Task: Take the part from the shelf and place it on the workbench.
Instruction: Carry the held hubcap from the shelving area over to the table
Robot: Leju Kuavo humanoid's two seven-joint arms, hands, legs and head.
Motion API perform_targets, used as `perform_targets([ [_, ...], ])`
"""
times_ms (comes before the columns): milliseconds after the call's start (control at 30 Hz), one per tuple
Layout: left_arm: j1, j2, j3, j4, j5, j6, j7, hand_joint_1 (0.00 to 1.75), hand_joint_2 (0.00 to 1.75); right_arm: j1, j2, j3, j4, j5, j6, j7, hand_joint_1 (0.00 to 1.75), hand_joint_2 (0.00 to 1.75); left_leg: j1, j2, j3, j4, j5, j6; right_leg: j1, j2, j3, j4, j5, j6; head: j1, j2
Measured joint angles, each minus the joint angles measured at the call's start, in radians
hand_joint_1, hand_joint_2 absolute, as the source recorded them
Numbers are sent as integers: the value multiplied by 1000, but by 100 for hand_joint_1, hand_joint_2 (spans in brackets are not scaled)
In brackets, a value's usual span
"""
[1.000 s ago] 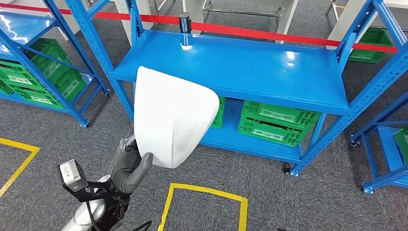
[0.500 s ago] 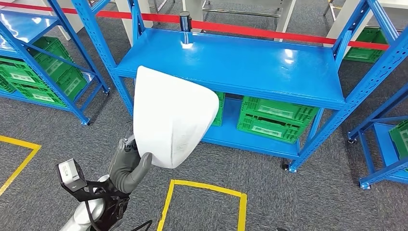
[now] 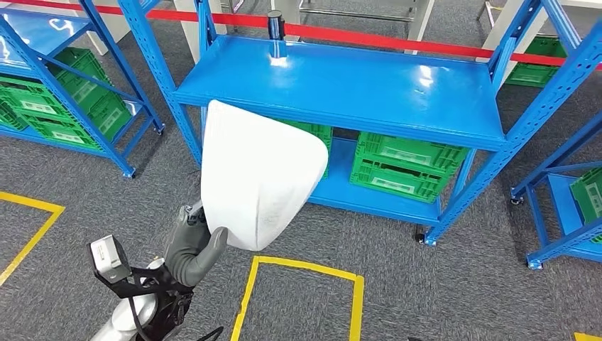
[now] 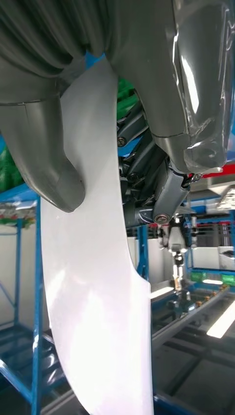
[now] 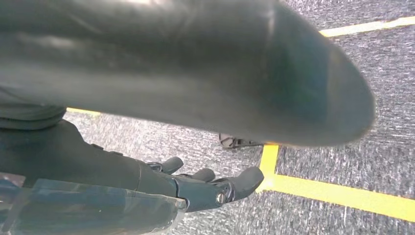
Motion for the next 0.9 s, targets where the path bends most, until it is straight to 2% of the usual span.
perform_targets([
  [67,0,0,0,0,0,0,0,175,175,1,0,0,0,2,2,-1,0,0,5,-2,-12,29,-23,-12,-5,0,0,-1,7,-11,-2,0],
  [100,0,1,0,0,0,0,0,175,175,2,0,0,0,2,3,-2,0,0,8,-3,-29,70,-52,-20,-8,0,0,-2,11,-16,-3,0],
  [167,2,1,0,0,0,1,0,175,175,4,0,0,0,4,4,-3,0,0,17,-4,-83,206,-127,-33,-7,-1,-6,-1,15,-20,-5,0],
  [200,5,1,0,1,0,2,0,175,175,6,0,0,0,5,4,-4,0,0,20,-4,-108,269,-152,-36,-6,-1,-9,-1,16,-21,-5,0],
  [233,7,2,0,2,0,4,0,175,175,7,0,0,0,5,4,-4,0,0,22,-4,-119,302,-160,-38,-5,-1,-10,-1,17,-20,-5,0],
  [267,9,2,0,3,-1,5,0,175,175,8,1,0,0,6,4,-5,0,0,23,-4,-110,292,-148,-37,-4,-1,-10,-1,18,-20,-5,0],
  [300,10,3,0,4,-2,6,-1,175,175,9,2,0,0,6,3,-6,0,0,23,-4,-80,240,-119,-33,-3,-1,-9,-1,19,-20,-5,0],
  [367,9,3,1,4,-5,8,-4,175,175,9,7,0,1,6,2,-8,0,0,18,0,3,88,-60,-16,-1,-1,-8,-2,20,-17,-4,0],
  [400,8,3,2,4,-5,8,-5,175,175,8,10,0,1,6,1,-9,0,0,13,2,30,33,-45,-8,-1,-1,-10,-2,21,-14,-4,0],
  [433,7,4,3,4,-6,9,-6,175,175,8,12,0,2,7,0,-9,0,0,8,4,43,4,-40,-1,-2,-2,-13,-2,23,-11,-4,0],
  [500,7,5,4,4,-6,9,-7,175,175,8,16,0,2,8,0,-10,0,0,2,3,41,-7,-39,6,-3,-5,-16,-7,29,-1,-5,0],
  [567,6,5,5,4,-7,9,-7,175,175,7,18,0,2,9,-1,-10,0,0,7,0,49,-33,-23,16,0,-7,-25,4,19,3,-4,0],
  [600,4,4,5,3,-7,8,-7,175,175,7,18,0,2,9,-2,-10,0,0,10,-2,54,-46,-14,22,1,-7,-40,35,1,2,-3,0],
  [633,3,2,5,4,-7,8,-8,175,175,7,18,0,2,10,-2,-10,0,0,12,-5,55,-55,-7,25,1,-6,-66,89,-26,-3,-1,0],
  [700,3,1,4,6,-8,8,-8,175,175,8,17,0,2,11,-3,-9,0,0,11,-14,48,-55,-2,27,0,-5,-130,226,-82,-6,0,0],
  [733,4,0,3,7,-8,8,-8,175,175,9,16,0,2,11,-3,-9,0,0,11,-21,44,-52,-2,26,-1,-5,-149,268,-94,-1,1,0],
  [767,5,0,2,8,-8,8,-8,175,175,10,15,0,2,11,-3,-9,0,0,11,-28,40,-48,-1,25,-3,-5,-148,271,-90,7,1,0],
  [800,6,0,1,9,-8,8,-8,175,175,10,14,0,2,12,-3,-9,0,0,12,-37,37,-41,-2,23,-5,-3,-126,231,-71,18,1,0],
  [833,6,0,1,9,-8,8,-8,175,175,10,12,0,2,14,-2,-9,0,0,13,-46,32,-32,-4,20,-10,4,-87,160,-43,29,1,0],
  [867,6,-1,1,9,-8,8,-8,175,175,9,11,0,2,15,-1,-9,0,0,13,-55,26,-22,-7,15,-11,14,-52,93,-21,33,1,0],
  [900,6,-2,1,9,-9,9,-8,175,175,9,10,0,2,17,1,-9,0,0,11,-62,19,-10,-10,9,-13,23,-28,43,-6,32,1,0],
])
